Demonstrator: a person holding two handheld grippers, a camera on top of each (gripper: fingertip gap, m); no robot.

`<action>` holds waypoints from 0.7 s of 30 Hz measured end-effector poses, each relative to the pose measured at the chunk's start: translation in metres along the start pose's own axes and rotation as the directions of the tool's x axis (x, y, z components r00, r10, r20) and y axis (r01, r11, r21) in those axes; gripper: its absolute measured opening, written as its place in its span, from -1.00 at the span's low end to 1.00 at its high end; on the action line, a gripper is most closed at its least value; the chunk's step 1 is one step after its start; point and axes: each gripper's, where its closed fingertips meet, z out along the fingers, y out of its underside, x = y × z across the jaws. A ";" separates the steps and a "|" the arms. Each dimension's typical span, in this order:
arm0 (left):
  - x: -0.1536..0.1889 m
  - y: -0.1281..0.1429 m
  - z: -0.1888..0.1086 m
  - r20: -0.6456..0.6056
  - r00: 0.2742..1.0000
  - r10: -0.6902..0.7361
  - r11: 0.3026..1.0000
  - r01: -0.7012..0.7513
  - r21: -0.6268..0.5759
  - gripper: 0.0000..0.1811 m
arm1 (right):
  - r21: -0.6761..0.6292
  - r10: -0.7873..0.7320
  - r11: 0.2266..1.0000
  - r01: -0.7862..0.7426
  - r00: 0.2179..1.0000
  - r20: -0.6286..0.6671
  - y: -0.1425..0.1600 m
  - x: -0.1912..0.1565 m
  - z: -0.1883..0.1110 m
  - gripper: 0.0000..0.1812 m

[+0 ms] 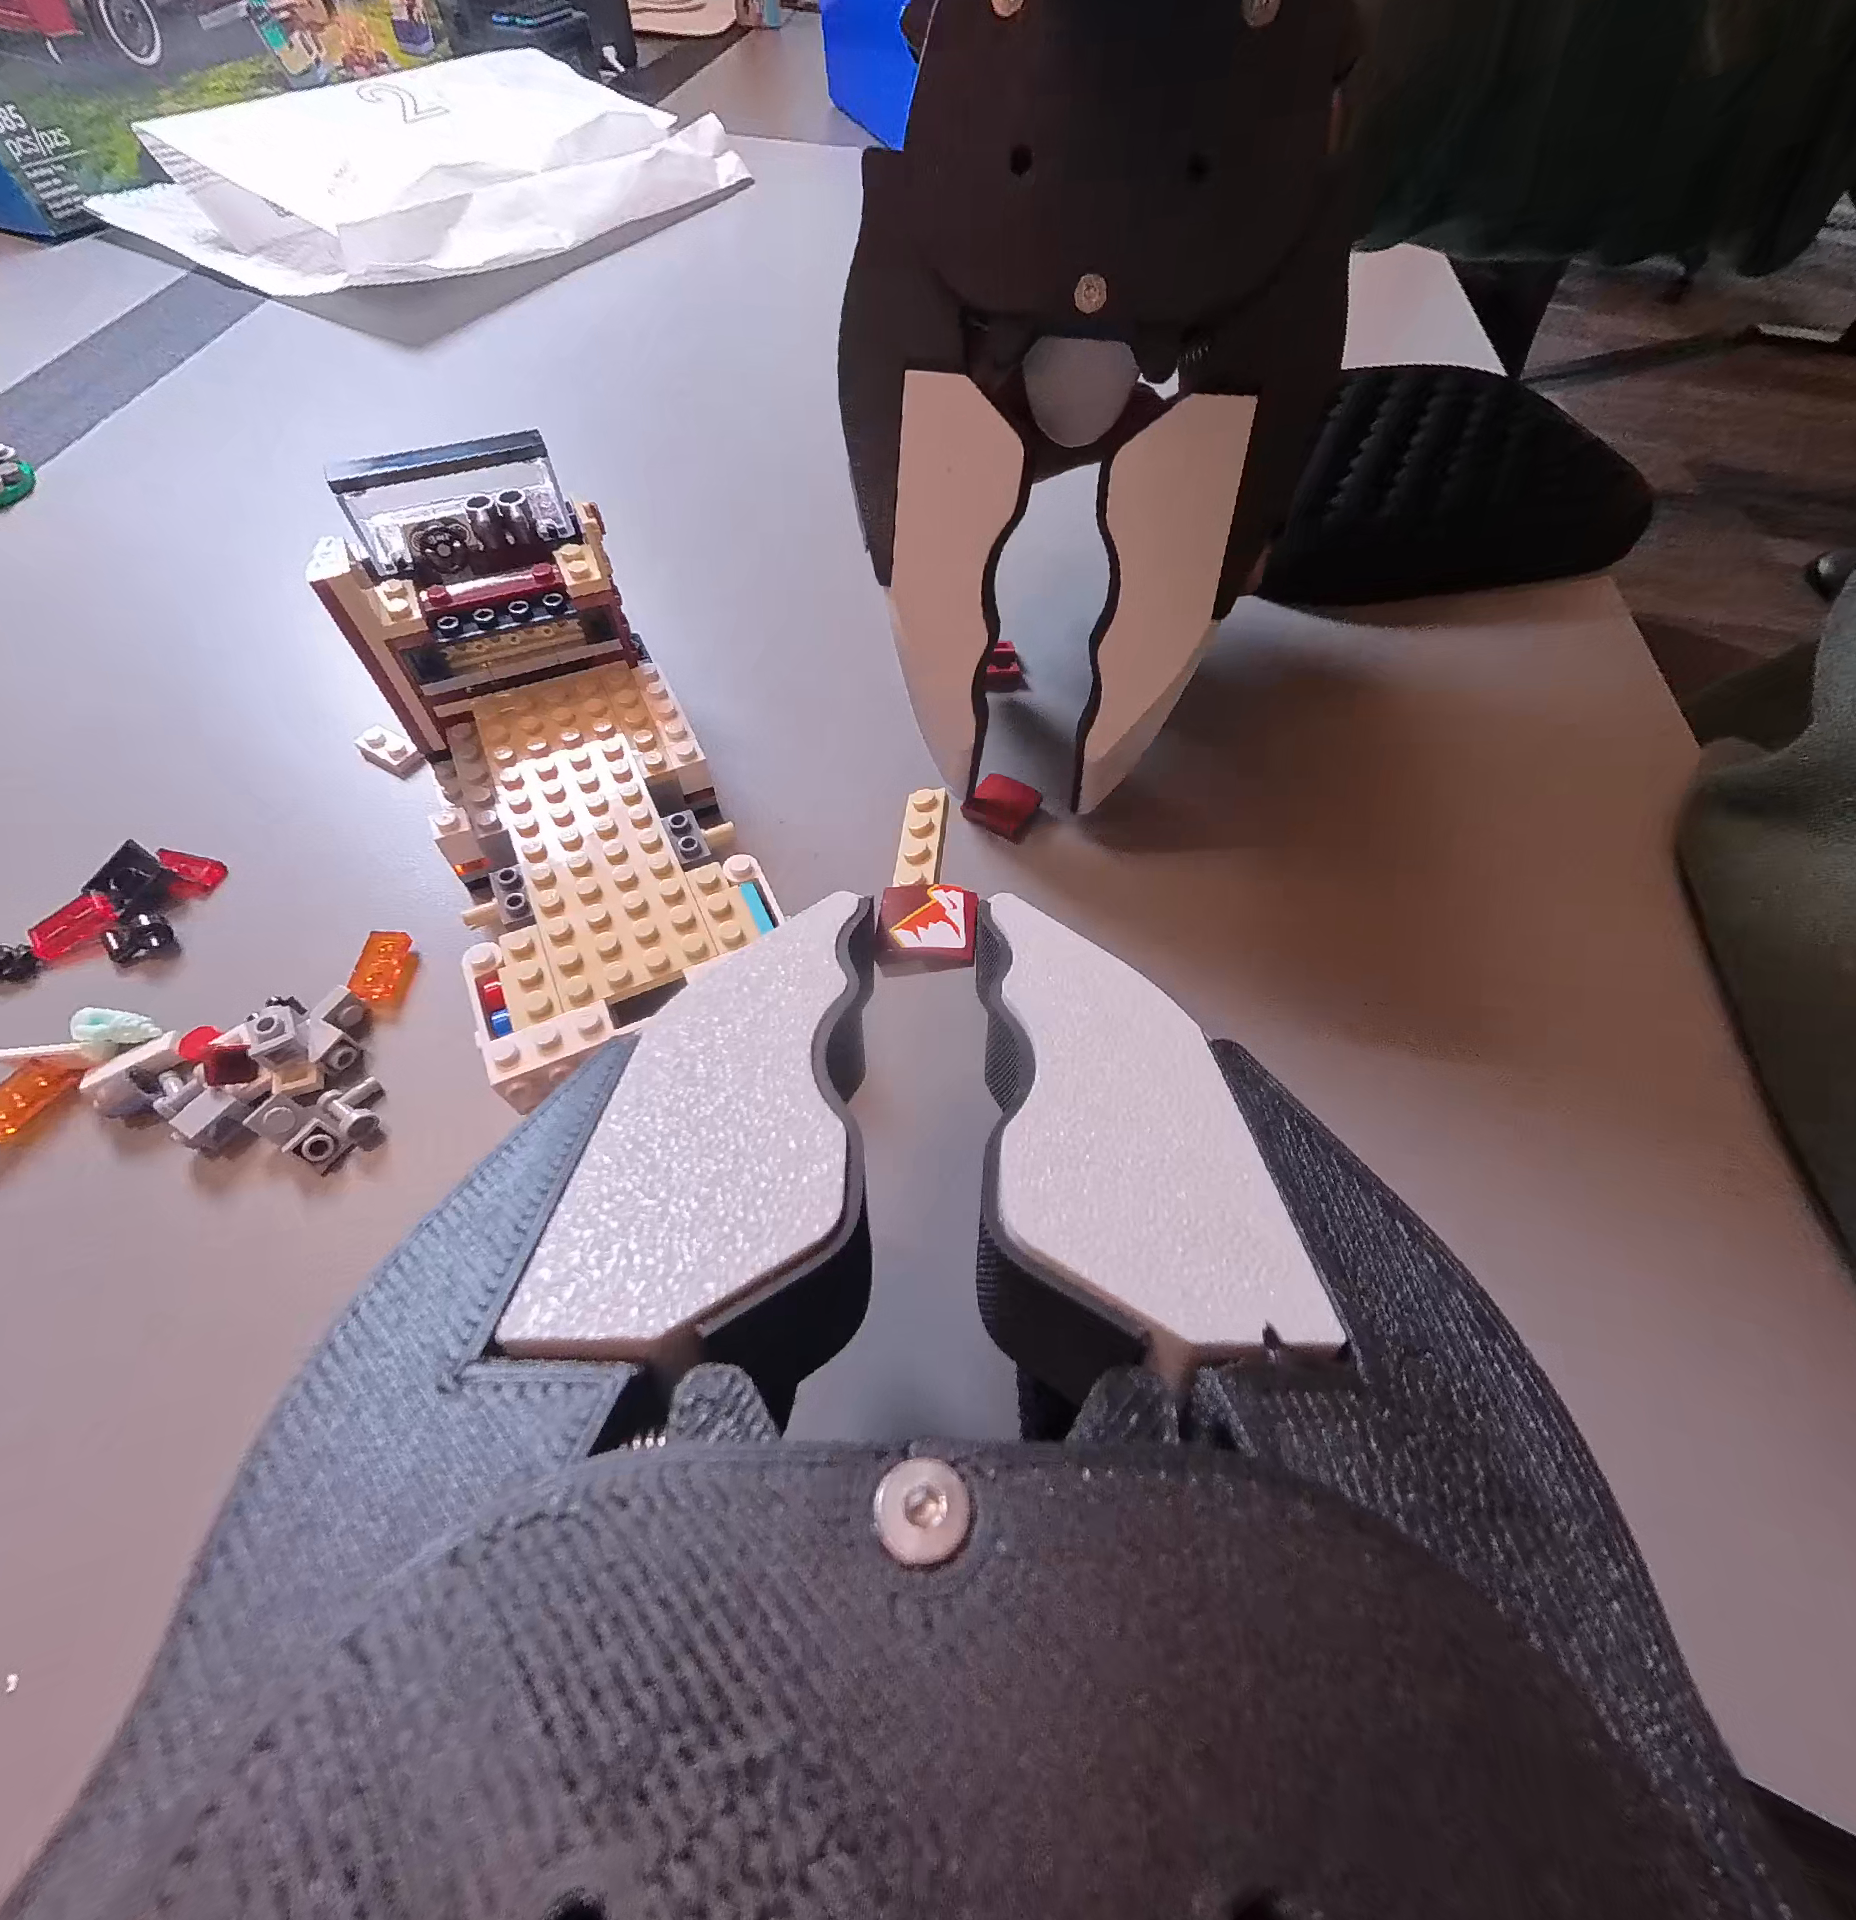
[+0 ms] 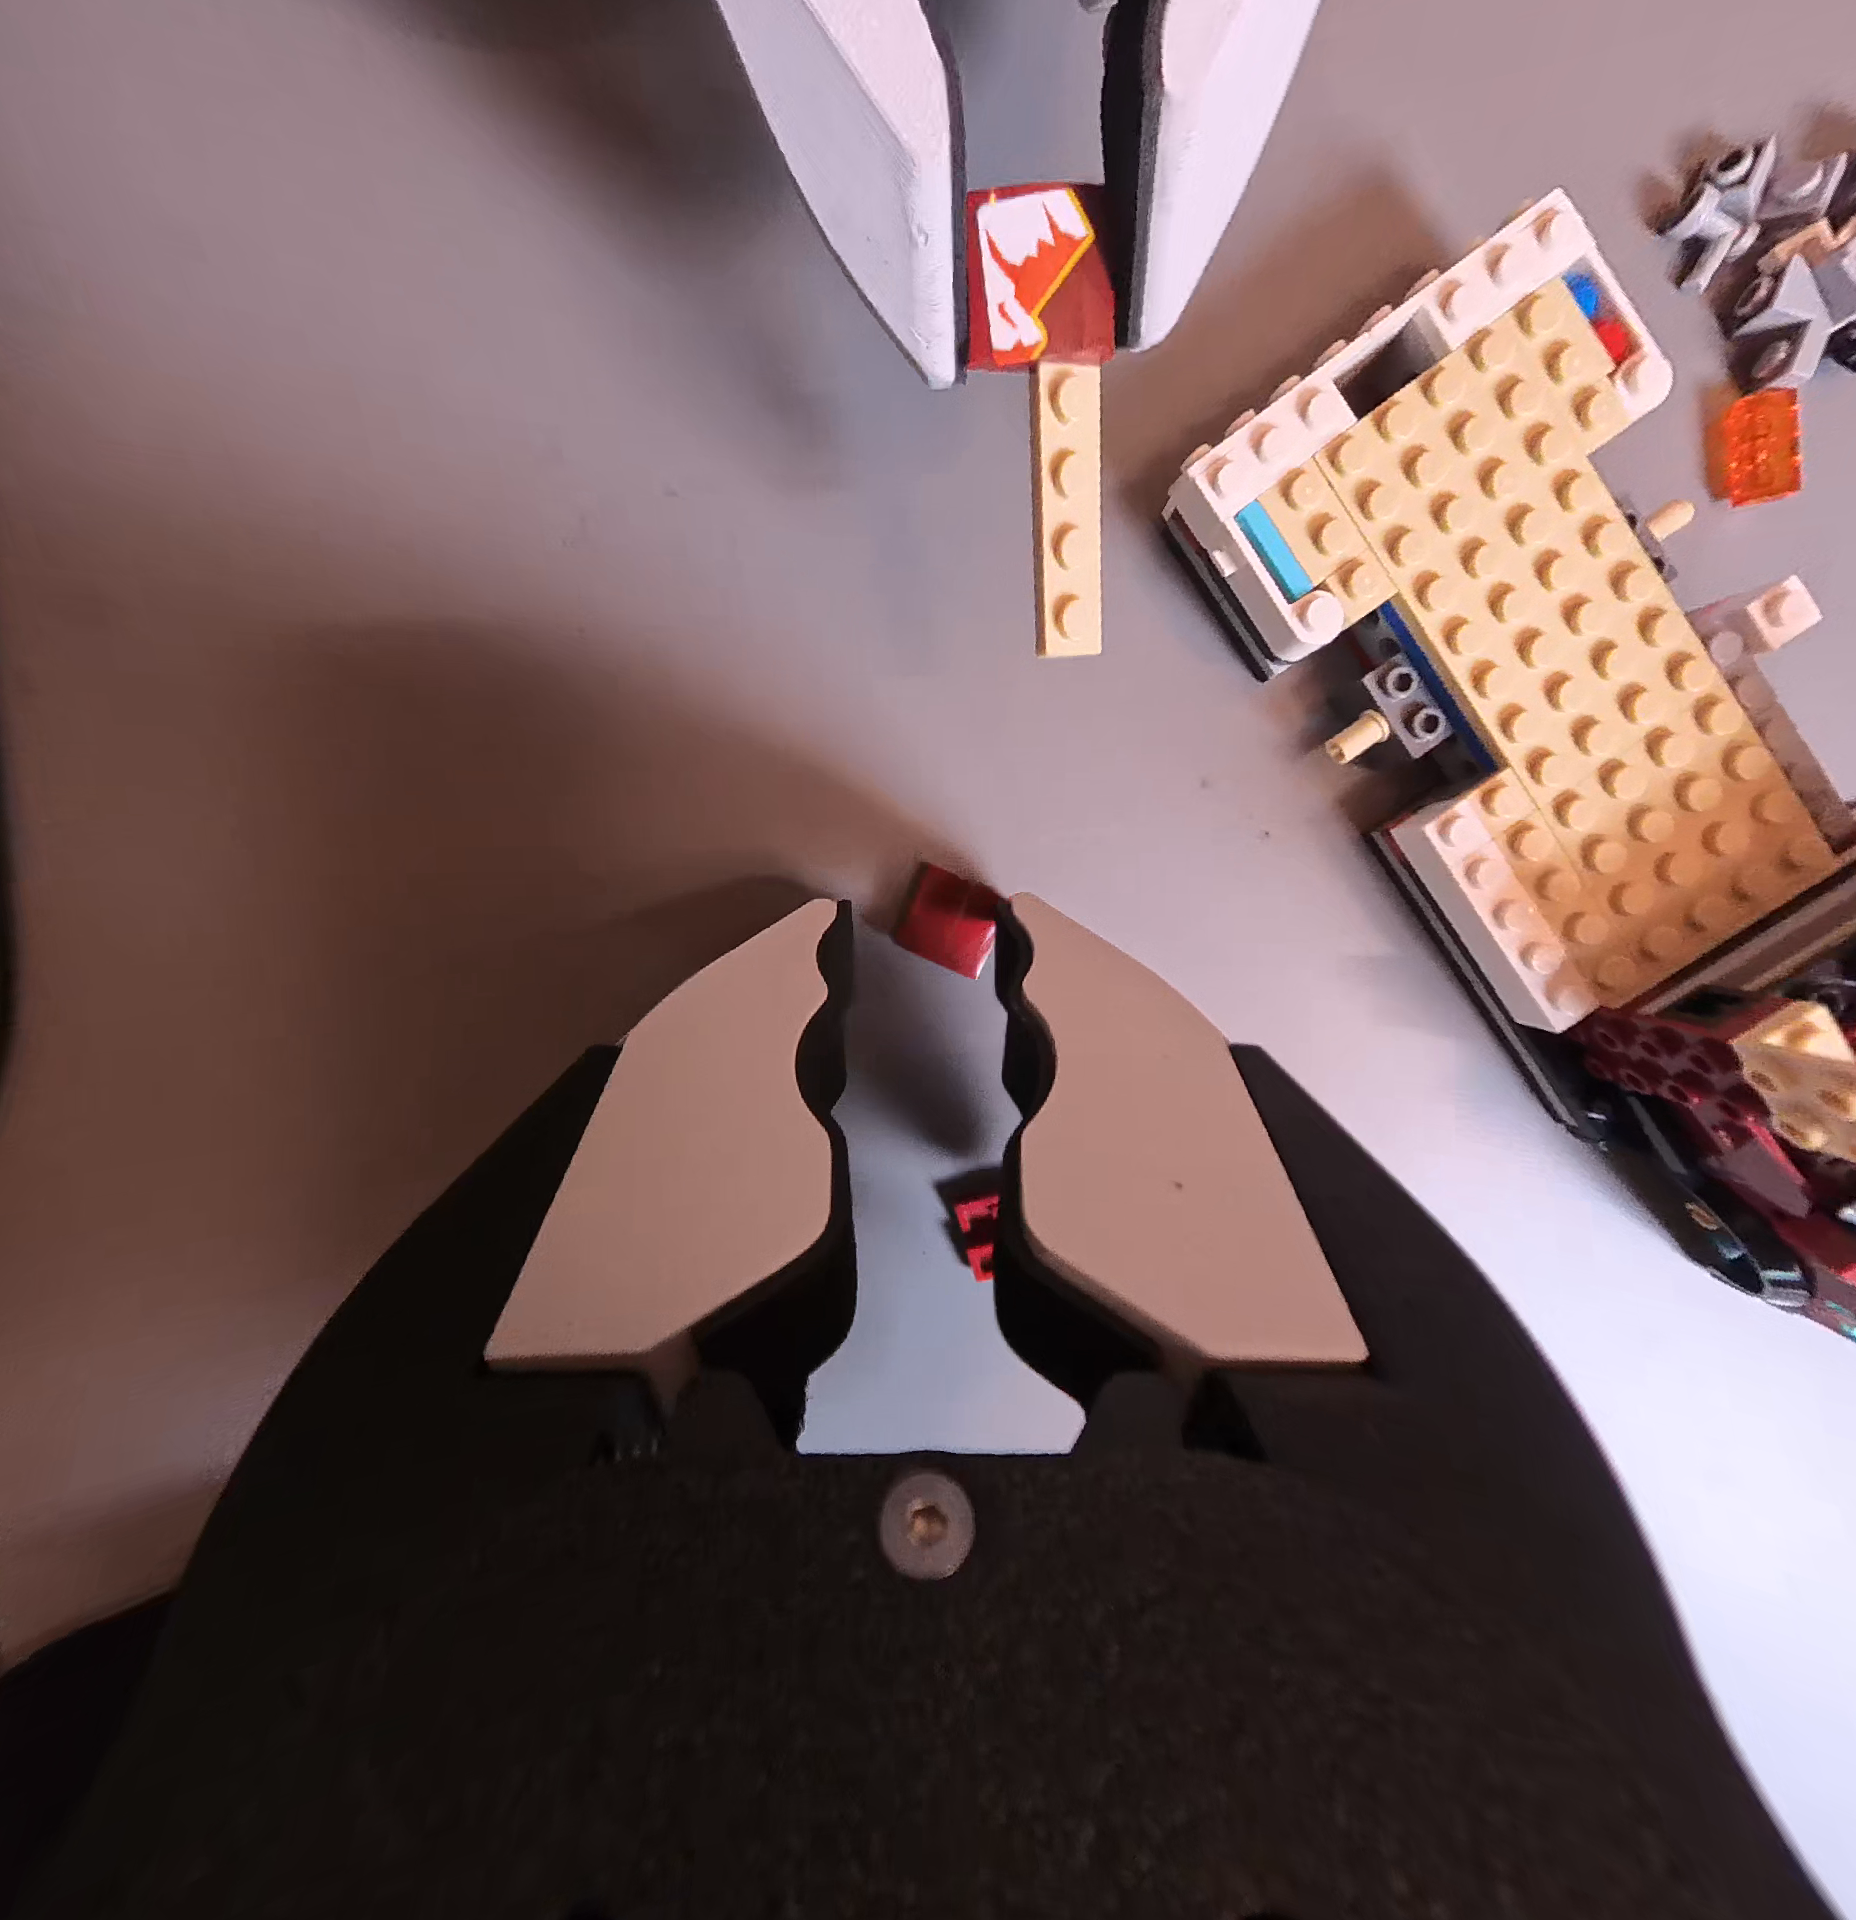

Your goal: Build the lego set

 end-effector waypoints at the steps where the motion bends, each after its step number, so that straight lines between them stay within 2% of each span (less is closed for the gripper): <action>1: 0.000 0.000 0.000 -0.001 1.000 0.001 1.000 -0.001 -0.002 -0.80 | -0.003 -0.007 1.000 0.007 1.000 -0.004 -0.001 0.001 0.001 -0.72; 9: 0.001 0.001 0.000 -0.002 1.000 0.005 1.000 -0.005 -0.005 -0.80 | -0.018 -0.032 0.999 0.032 0.999 -0.015 -0.001 0.004 0.005 -0.72; 16: 0.002 0.002 0.001 -0.006 1.000 0.009 1.000 -0.009 -0.010 -0.80 | 0.044 -0.068 0.997 0.067 0.997 0.022 -0.010 -0.012 0.002 -0.75; 18: 0.002 0.002 0.002 -0.005 1.000 0.009 1.000 -0.009 -0.012 -0.80 | 0.047 -0.035 0.998 0.036 0.999 -0.012 -0.010 -0.010 -0.001 -0.74; 21: 0.001 0.002 0.002 0.003 1.000 0.009 1.000 -0.009 -0.014 -0.80 | 0.039 0.105 0.994 -0.102 0.991 -0.079 -0.003 -0.004 -0.005 -0.72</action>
